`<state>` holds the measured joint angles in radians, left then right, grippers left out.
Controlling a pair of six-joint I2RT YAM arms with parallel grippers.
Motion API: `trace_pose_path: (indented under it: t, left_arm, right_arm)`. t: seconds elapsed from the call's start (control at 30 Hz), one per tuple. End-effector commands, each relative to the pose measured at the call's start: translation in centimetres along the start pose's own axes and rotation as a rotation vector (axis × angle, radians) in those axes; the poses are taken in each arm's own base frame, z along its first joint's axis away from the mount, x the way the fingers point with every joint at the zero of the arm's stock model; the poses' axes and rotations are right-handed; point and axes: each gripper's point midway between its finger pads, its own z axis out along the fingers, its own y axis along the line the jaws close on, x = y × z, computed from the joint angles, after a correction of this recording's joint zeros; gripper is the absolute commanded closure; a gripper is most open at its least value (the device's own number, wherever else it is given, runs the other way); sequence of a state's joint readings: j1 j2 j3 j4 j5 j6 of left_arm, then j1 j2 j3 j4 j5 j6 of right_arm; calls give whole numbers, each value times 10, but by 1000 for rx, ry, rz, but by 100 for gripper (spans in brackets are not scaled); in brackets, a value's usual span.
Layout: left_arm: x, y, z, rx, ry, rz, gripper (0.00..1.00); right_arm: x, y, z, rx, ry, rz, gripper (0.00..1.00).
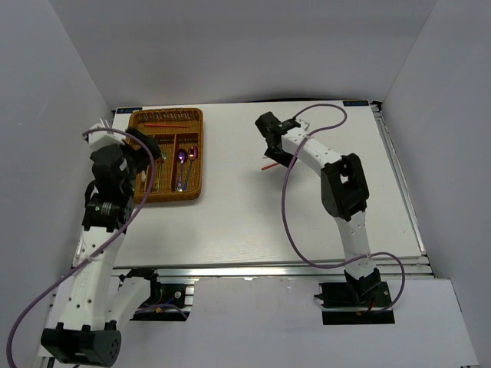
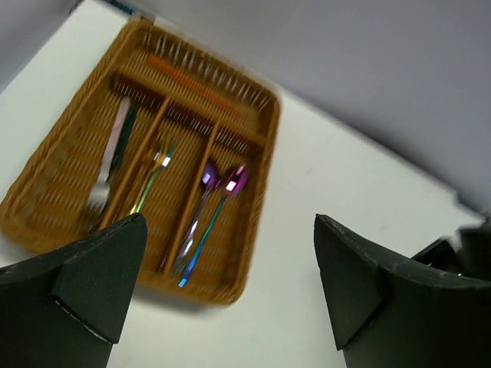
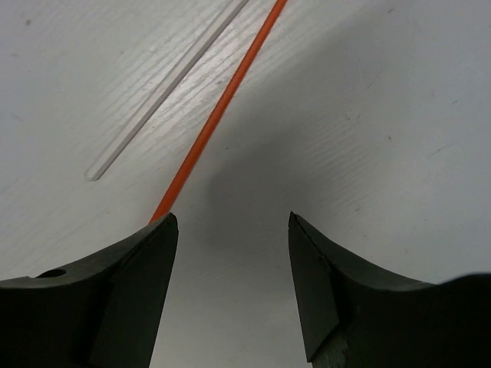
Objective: Sort the eating utensils into containers
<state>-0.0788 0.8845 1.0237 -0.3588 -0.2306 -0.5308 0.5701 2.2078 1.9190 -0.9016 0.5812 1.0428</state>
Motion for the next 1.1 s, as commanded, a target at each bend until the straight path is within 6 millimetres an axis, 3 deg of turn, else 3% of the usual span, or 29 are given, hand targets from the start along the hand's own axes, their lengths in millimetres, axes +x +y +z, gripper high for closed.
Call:
trace_pose_path:
  t: [0.0,0.13,0.43,0.57,0.87,1.07]
  left_arm:
    - [48,42,-16,-113,121,157,2]
    - [70,54,-15,-133,174,188,2]
    - [102,62,-10,-119,243,212,2]
    - [108,66,-9,-122,249,219,2]
    - [118,69,-8,-116,272,227,2]
    - [118,69,-9,-116,274,230,2]
  right_arm:
    - [-9,-3,2,37,-33,59,36]
    - [-10,11,15,0,-51,43,41]
    - [-9,7,36,47,-63,9,42]
    - [-4,8,51,59,-43,3,43]
    - [-4,15,57,39,-51,-26,48]
    - [28,-17,72,146,41,-61,59]
